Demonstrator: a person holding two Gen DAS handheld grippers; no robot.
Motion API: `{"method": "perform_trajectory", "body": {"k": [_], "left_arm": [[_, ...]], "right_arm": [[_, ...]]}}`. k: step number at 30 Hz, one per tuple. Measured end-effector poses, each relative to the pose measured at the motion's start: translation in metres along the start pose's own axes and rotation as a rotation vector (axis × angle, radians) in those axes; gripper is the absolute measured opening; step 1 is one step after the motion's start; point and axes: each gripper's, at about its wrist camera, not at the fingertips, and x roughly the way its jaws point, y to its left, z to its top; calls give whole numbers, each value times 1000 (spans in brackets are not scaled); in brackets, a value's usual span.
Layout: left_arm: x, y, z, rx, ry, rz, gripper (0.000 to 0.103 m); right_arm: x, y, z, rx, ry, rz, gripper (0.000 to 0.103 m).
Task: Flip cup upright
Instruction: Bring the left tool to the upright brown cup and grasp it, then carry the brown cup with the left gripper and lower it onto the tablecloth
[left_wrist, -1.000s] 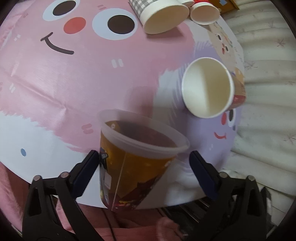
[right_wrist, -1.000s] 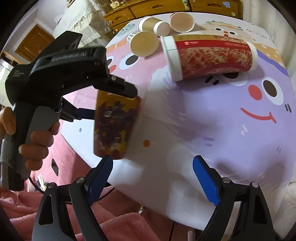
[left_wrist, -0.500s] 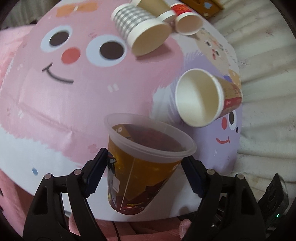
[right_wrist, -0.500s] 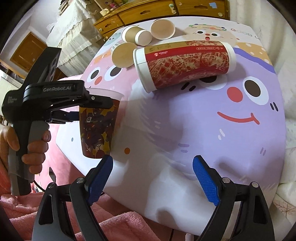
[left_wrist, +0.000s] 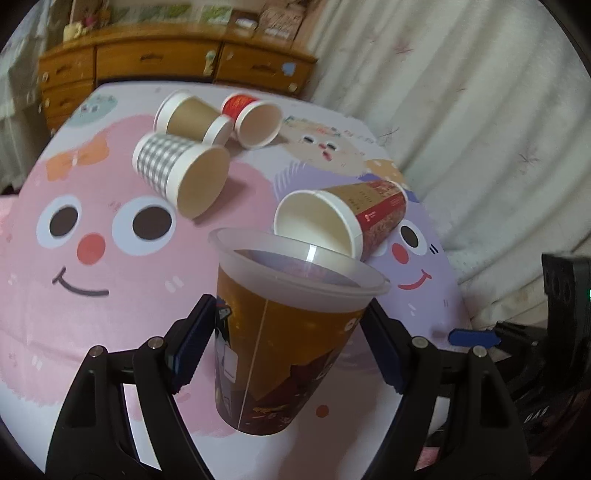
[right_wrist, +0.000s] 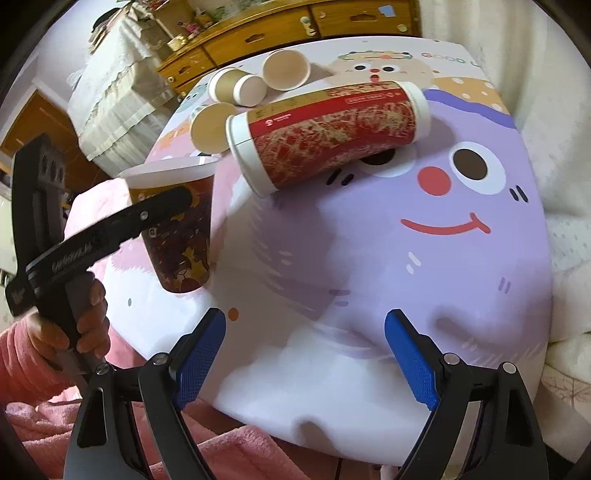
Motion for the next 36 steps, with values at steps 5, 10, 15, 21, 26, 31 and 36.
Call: {"method": "perform_trajectory", "body": {"k": [5,10,15,21,26,31,36], "left_arm": [[-5,-3,-7,43,-41,28,75],[-9,-3,-6,45,-92,15,75],[-9,-1,-1,37,-125,-2,75],[-12,3,-13,39,-153,21,75],[-17,-2,-23,99,-161,19,76],[-24,-7,-31,151,-158,21,76],[-33,-8,-43,164,-130,-10,76]], "right_arm": [[-1,5,-1,14,-23,-19,89],[0,13,-3,2,-27,-27,89],[7,20,-8,-6,-10,-27,89],[13,22,-14,8,1,-29,89],[15,17,-16,47,-3,-40,89],[15,15,-17,75,-13,-56,89],[13,15,-19,101,-31,-69,89]]}}
